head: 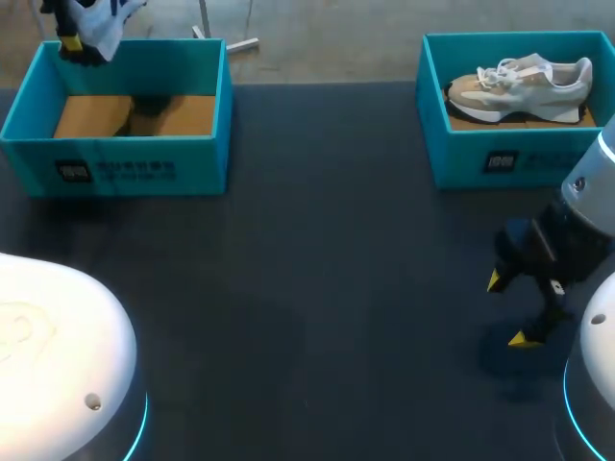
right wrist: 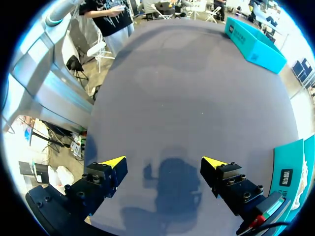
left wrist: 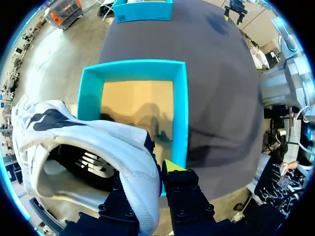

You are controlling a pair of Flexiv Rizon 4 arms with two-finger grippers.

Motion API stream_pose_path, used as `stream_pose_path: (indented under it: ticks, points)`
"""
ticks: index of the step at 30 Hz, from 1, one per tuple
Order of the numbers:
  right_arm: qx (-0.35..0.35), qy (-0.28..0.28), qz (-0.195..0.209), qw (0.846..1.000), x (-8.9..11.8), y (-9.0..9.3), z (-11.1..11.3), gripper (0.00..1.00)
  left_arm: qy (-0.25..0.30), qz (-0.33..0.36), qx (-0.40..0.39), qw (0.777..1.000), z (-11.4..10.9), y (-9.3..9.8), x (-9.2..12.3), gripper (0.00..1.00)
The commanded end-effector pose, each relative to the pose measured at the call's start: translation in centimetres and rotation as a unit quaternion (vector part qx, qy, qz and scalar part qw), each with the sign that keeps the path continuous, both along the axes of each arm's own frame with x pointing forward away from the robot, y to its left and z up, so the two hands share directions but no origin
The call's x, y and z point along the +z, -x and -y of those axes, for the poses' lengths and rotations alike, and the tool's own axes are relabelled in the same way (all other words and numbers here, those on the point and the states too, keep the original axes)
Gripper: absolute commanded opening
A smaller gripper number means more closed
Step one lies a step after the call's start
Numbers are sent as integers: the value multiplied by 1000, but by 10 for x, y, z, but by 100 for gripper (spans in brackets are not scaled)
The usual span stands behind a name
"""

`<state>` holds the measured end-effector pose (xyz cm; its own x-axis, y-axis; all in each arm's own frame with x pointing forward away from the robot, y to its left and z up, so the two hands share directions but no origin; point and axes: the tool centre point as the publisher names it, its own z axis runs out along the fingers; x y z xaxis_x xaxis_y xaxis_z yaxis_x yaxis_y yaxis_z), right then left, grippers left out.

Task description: Take the shoe out of the shoebox, open the shoe tongue, remove and reinsert the insole, then place the shoe into the shoebox

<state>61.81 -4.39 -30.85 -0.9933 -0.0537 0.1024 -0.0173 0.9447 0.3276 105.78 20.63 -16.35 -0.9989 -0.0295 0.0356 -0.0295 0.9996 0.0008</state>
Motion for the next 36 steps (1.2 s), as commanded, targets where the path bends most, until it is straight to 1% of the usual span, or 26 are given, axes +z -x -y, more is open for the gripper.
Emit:
stream_pose_path:
  ticks: [1, 2, 4, 19, 20, 22, 24, 26, 28, 29, 31, 35, 36]
  points:
    - [0, 1, 1, 1000, -1, 1, 0, 100, 8, -5, -1, 1000, -13, -15, 3, 0]
    - [0, 1, 1, 1000, -1, 1, 0, 100, 4, -2, -1, 1000, -16, -17, 5, 0]
    - [0, 1, 1, 1000, -1, 1, 0, 100, 26, -5, 2, 1000, -22, -22, 9, 0]
    - [0, 1, 1, 1000, -1, 1, 0, 100, 26, -5, 2, 1000, -22, -22, 9, 0]
    - [0, 1, 1, 1000, -1, 1, 0, 100, 21, 5, -17, 1000, -26, -21, 9, 0]
    - [0, 1, 1, 1000, -1, 1, 0, 100, 22, 7, -84, 996, -34, -20, 9, 0]
    - [0, 1, 1, 1000, -1, 1, 0, 100, 14, 10, -159, 987, -43, -19, 8, 0]
    - [0, 1, 1, 1000, -1, 1, 0, 100, -2, 13, -210, 978, -54, -18, 6, 0]
    - [0, 1, 1, 1000, -1, 1, 0, 100, -11, 3, -235, 972, -64, -20, 5, 0]
    - [0, 1, 1, 1000, -1, 1, 0, 100, -14, -3, -264, 964, -68, -20, 5, 0]
    - [0, 1, 1, 1000, -1, 1, 0, 100, -28, -7, -287, 957, -76, -21, 4, 0]
    - [0, 1, 1, 1000, -1, 1, 0, 100, -10, -29, -361, 932, -82, -23, 5, 0]
    - [0, 1, 1, 1000, -1, 1, 0, 100, -17, -36, -358, 933, -81, -25, 5, 0]
